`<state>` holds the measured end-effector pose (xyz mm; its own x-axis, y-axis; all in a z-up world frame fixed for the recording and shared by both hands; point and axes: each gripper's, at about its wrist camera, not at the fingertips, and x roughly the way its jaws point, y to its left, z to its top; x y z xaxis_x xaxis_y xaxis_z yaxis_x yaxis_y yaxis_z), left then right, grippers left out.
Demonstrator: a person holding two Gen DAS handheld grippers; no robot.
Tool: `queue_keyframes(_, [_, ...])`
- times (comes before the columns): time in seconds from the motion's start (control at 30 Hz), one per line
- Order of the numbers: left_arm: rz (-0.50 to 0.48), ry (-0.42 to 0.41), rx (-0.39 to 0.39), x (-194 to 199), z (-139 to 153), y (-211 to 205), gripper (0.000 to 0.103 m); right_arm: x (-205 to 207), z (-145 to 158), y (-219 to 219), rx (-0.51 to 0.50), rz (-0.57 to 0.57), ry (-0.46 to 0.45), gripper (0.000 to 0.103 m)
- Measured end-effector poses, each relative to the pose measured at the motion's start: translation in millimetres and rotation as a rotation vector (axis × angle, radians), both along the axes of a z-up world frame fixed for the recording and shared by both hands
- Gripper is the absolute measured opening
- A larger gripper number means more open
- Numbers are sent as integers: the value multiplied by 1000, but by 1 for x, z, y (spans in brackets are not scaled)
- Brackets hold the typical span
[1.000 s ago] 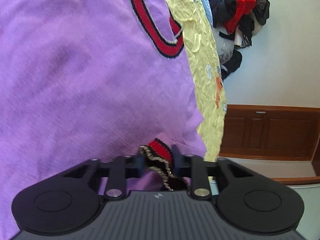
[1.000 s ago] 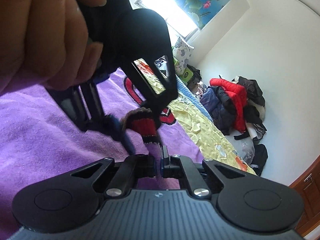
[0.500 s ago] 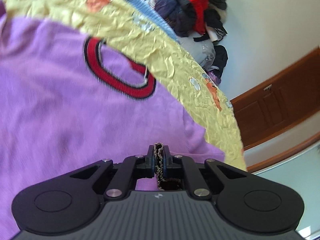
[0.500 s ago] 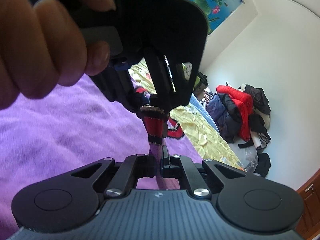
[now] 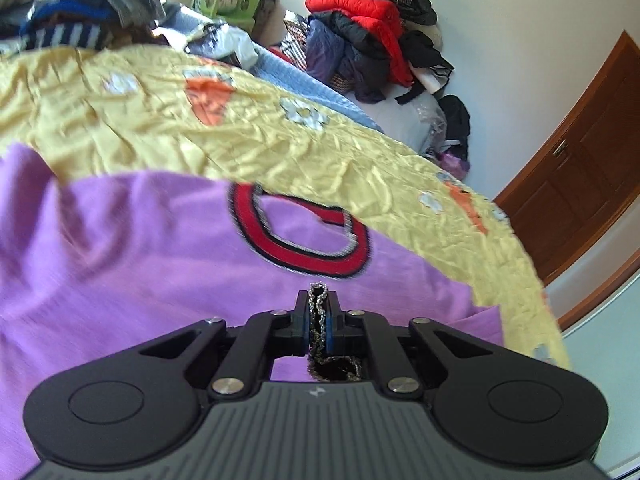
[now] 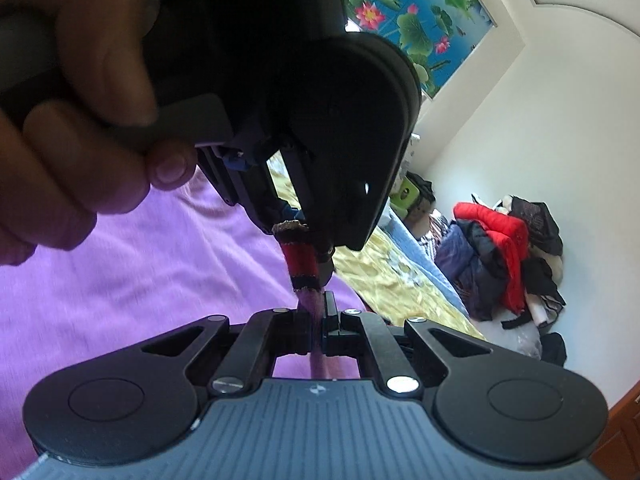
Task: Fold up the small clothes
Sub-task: 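Grasp the cuff with the left tool while the right tool holds it, then lay the cuff across the sweater body with the left tool and release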
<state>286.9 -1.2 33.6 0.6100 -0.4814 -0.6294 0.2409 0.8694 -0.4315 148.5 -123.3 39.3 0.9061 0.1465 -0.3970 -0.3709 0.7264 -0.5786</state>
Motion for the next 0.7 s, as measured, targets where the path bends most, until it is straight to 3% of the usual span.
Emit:
queue_keyframes(0.4, [17, -87, 164, 17, 3, 55, 7, 28, 9, 59, 135, 44, 39, 7])
queue_keyframes(0.7, [18, -132, 256, 23, -10, 79, 8, 38, -3, 90, 172, 54, 54, 7])
